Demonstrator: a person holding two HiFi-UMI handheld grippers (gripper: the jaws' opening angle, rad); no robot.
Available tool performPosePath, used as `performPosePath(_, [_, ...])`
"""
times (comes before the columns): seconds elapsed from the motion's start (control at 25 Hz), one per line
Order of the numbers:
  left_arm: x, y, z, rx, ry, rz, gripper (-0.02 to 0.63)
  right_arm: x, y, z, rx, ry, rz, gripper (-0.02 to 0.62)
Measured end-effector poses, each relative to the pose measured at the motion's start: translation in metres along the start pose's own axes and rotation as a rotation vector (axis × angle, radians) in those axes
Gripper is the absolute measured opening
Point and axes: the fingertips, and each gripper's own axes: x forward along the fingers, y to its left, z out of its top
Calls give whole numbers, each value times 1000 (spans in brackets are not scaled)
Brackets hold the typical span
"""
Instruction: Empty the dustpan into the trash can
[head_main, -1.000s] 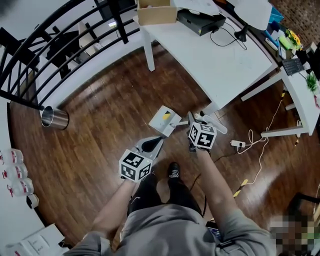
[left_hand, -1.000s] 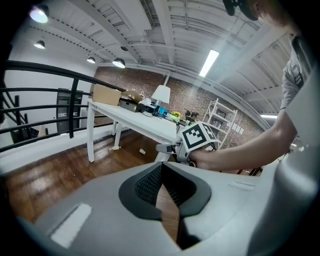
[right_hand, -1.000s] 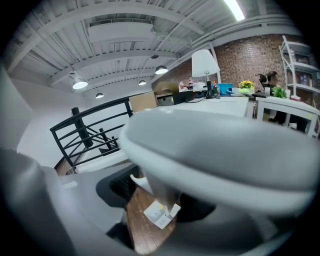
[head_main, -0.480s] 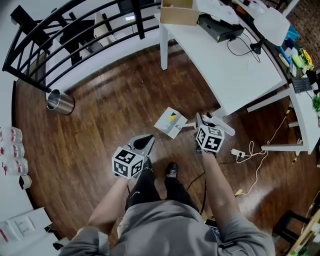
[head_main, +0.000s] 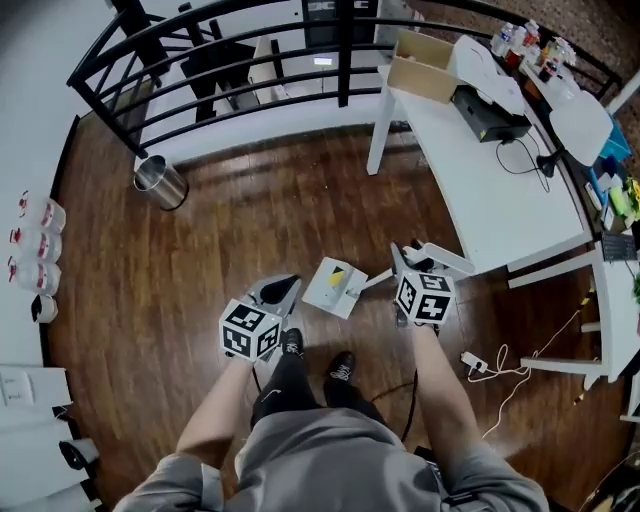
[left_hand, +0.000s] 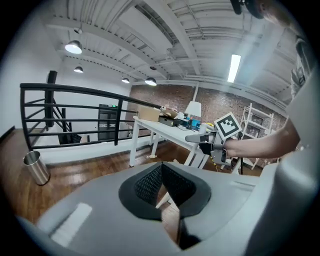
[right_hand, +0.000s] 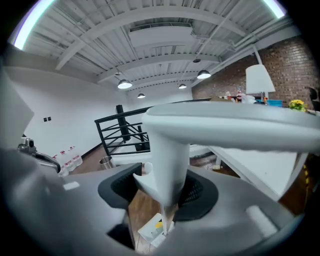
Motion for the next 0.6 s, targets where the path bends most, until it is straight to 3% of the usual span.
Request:
performPosePath(0.28, [-78, 64, 17, -26, -98, 145, 5, 36, 123, 55, -108, -30, 188, 188])
performPosePath(0.6, [-177, 177, 39, -31, -169, 265, 5, 90, 277, 117, -213, -71, 312, 187])
